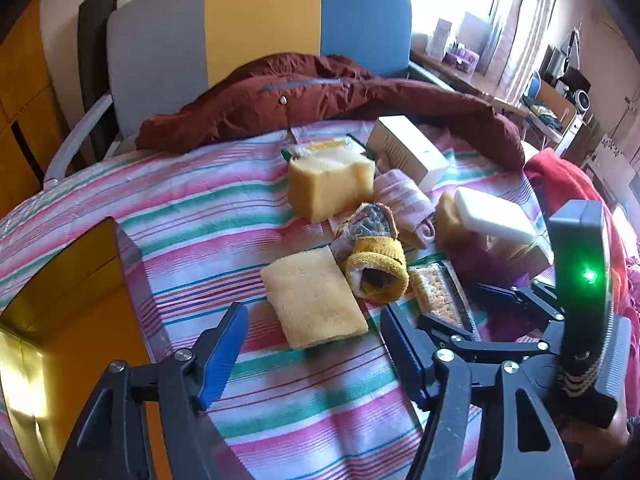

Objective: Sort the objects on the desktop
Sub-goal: 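Move both tools over the pile of items on the bedspread, then grasp the yellow sponge with the left tool while the right tool grasps the cracker packet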

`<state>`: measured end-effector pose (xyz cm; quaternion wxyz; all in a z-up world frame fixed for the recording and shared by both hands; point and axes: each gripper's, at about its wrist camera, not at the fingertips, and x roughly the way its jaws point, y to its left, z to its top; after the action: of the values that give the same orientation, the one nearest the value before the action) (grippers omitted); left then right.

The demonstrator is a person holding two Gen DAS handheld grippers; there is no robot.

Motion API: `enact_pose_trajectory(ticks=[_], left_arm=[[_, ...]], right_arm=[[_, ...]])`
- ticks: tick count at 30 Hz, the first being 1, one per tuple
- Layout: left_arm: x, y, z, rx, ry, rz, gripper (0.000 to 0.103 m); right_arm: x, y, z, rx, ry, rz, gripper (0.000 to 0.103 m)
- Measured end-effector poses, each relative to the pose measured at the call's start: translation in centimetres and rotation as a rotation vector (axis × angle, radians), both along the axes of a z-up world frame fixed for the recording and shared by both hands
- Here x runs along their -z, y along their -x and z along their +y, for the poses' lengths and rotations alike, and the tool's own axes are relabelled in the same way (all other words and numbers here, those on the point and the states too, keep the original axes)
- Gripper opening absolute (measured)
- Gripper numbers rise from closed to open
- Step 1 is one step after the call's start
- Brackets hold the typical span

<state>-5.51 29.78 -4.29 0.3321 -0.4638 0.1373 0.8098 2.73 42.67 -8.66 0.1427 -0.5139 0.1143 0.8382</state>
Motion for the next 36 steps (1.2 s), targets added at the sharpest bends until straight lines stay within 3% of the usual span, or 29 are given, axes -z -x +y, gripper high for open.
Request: enact_pose_trajectory(ticks=[7, 18, 20, 23, 28, 36], left_arm=[[2.1, 1.3, 1.5, -0.013, 0.067, -0.007, 0.067], [4.5, 2.3, 2.7, -0.003, 0.099, -0.063, 0.067], [4.8, 2.5, 2.6, 0.001, 0.087, -0.076, 0.064], [4.7, 2.4, 2.2, 0.007, 0.066, -0.074, 0.059], [3.9, 1.7, 1.6, 0.000, 0.035, -0.046, 0.055], [0.1, 0.0, -1.1, -0.051, -0.044, 0.010, 0.055]], right_arm=[[0.3, -0.1, 0.0, -0.006, 0.018, -0.012, 0.070], [0.7, 0.0, -0.4, -0.013, -0.009, -0.033, 0.073], [0.8, 0.2, -0.6, -0.017, -0.020, -0.038, 0.069], [0.6, 0.2, -0.5, -0.022, -0.030, -0.028, 0.050], [0.4, 0.2, -0.4, -0.028, -0.035, -0.020, 0.048], [-0.7, -0.2, -0.6, -0.045, -0.003, 0.042, 0.048]])
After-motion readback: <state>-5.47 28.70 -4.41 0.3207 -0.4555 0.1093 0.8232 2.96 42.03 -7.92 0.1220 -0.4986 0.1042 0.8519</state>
